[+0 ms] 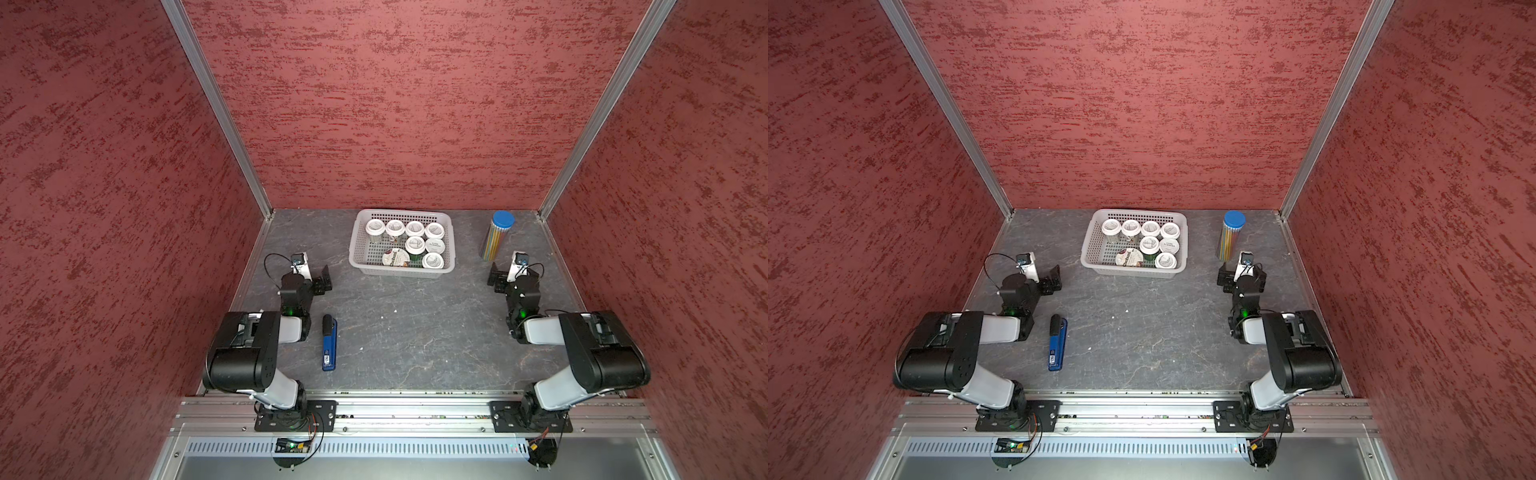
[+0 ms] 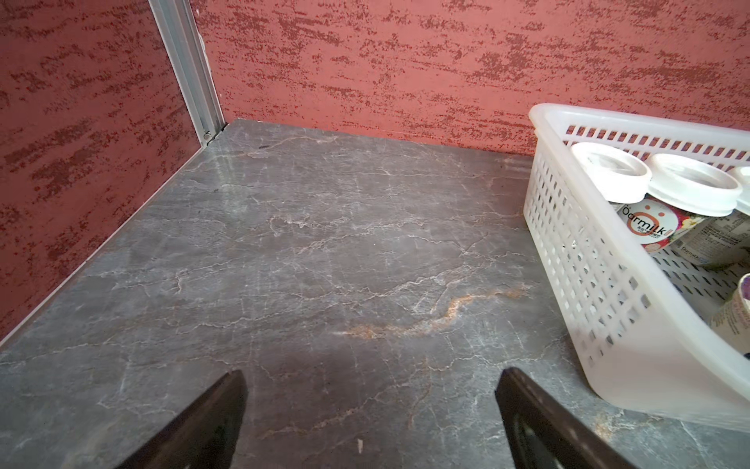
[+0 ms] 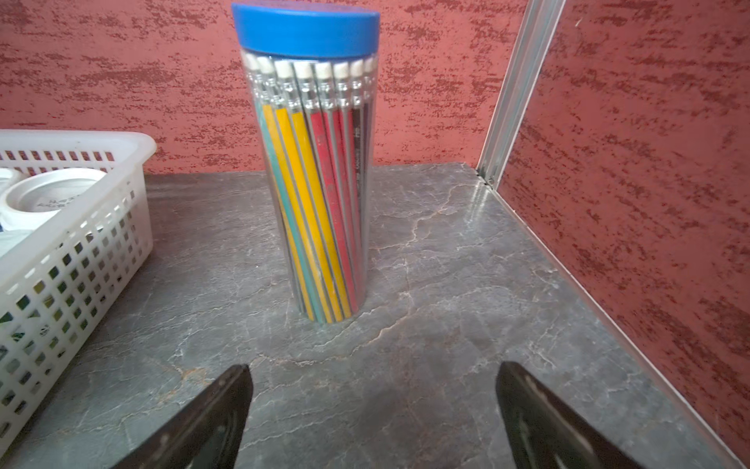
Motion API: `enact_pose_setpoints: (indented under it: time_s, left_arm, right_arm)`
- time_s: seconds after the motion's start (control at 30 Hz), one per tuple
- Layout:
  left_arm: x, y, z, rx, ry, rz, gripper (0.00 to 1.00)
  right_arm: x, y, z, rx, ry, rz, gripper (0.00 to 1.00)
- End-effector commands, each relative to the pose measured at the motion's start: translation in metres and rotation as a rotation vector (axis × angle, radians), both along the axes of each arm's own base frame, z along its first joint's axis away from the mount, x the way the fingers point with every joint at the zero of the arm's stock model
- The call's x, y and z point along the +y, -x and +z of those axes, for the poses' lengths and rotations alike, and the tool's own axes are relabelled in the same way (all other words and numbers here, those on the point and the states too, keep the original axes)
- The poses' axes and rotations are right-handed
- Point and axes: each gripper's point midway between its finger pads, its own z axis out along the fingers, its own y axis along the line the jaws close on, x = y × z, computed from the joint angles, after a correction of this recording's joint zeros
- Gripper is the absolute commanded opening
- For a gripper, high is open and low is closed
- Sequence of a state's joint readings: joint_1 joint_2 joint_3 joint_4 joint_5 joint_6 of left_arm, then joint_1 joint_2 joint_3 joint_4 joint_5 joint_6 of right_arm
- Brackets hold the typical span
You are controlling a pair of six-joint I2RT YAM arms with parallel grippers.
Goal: Put the yogurt in the basket
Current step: Reset both arms
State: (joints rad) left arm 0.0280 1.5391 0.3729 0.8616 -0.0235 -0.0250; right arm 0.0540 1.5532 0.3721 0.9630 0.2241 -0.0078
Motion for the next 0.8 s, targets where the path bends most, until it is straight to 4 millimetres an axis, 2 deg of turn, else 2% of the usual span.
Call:
enact_pose_setpoints:
  time_s: [0.0,0.33,0.77]
  left_arm:
    - [0.0017,-0.0056,0.011,-0.037,-0.004,-0.002,1.0]
    - [-0.005,-0.0026,0.0137,-0.058,-0.04,-0.009,1.0]
    - [-0.0033,-0.0035,0.012,-0.045,-0.018,-0.029,1.0]
  right_arm:
    - [0.002,-0.0014,-0.0025,0.01,-0.019,0.016,0.98]
    - [0.0025,-0.002,-0.0013,0.004,-0.018,0.017,0.99]
    - [0.0027,-0.001,-0.001,0.003,-0.017,0.017,0.98]
